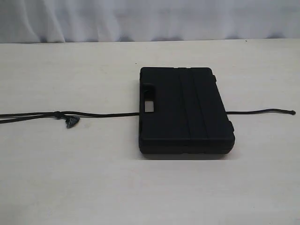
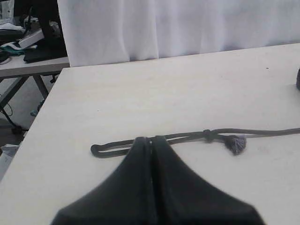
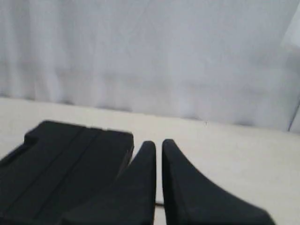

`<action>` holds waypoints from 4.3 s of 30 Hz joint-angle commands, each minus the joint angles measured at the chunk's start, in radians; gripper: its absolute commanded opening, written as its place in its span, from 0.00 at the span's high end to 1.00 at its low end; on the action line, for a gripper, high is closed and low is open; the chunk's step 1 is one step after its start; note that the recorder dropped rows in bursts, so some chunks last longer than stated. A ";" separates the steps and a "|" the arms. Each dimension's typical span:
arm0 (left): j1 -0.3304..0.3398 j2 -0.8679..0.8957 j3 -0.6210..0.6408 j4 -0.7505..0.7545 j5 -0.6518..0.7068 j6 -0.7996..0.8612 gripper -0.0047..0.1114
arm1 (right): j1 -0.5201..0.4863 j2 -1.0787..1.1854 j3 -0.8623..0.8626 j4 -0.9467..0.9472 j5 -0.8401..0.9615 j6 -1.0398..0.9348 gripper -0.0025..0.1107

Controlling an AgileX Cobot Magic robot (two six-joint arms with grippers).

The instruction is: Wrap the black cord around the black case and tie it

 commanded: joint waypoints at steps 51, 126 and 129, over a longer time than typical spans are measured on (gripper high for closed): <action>-0.008 -0.002 0.003 0.001 -0.010 0.000 0.96 | 0.481 1.682 -1.223 0.164 0.503 0.138 0.49; -0.008 -0.002 0.003 0.001 -0.010 0.000 0.96 | 0.585 2.011 -1.787 -0.253 1.002 0.410 0.94; -0.008 -0.002 0.003 0.001 -0.010 0.000 0.96 | 0.552 1.971 -1.787 -0.239 1.031 0.390 0.94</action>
